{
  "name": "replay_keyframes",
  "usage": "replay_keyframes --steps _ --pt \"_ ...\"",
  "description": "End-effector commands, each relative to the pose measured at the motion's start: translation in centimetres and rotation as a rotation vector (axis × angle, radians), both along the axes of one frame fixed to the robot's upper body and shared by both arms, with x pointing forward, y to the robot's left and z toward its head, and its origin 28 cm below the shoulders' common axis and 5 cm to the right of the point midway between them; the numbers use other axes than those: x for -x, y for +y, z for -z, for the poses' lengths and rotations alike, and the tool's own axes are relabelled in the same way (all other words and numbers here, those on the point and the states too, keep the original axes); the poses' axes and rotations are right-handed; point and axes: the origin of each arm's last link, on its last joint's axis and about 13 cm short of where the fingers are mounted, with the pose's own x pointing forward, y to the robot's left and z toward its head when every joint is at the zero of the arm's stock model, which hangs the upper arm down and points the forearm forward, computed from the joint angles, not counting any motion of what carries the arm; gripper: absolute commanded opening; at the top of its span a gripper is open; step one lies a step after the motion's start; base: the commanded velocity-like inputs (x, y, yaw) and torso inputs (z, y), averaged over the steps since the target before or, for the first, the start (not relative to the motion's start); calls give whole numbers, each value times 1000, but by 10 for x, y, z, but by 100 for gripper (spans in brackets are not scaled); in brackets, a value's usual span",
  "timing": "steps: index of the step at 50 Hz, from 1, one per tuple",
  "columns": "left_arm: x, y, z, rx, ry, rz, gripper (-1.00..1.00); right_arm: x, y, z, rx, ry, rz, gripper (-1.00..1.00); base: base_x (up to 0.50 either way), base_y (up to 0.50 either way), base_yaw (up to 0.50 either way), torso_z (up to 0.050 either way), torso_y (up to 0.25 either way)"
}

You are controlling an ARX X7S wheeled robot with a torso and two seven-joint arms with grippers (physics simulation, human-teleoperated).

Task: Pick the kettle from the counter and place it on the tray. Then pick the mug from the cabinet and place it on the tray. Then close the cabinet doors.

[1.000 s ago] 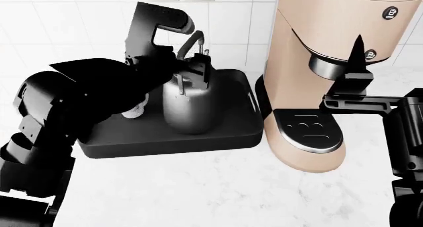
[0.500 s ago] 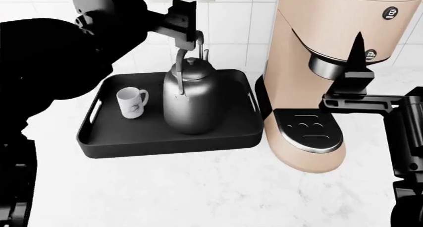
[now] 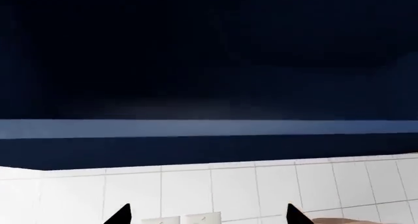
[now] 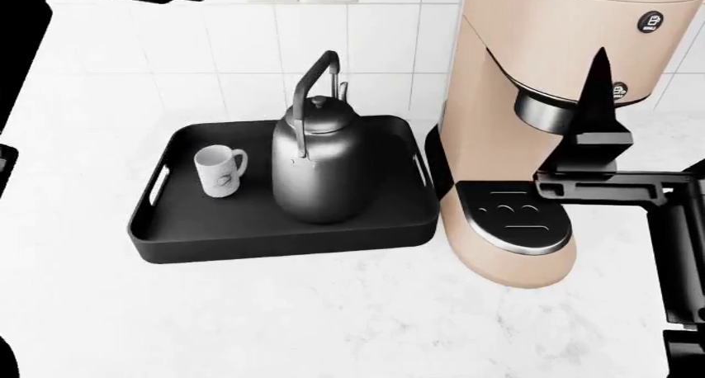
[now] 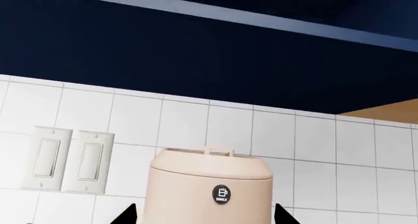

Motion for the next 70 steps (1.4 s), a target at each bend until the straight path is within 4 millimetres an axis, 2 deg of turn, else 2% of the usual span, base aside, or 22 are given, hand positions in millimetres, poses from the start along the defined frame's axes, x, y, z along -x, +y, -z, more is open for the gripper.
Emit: replay_keyframes --steps 1,13,28,35,70 --pt "42 5 24 46 -198 -101 100 12 3 -2 15 -33 -12 100 0 0 0 0 0" --pt "62 17 39 79 -292 -184 100 15 5 -1 33 -47 -4 100 0 0 0 0 0" --pt "81 25 31 131 -343 -211 100 17 8 -4 48 -70 -2 100 0 0 0 0 0" --pt "82 26 33 141 -338 -223 100 18 9 -6 58 -82 15 100 0 18 0 0 0" --pt "76 31 36 140 -279 -256 100 18 11 -6 36 -73 6 100 0 471 0 0 0"
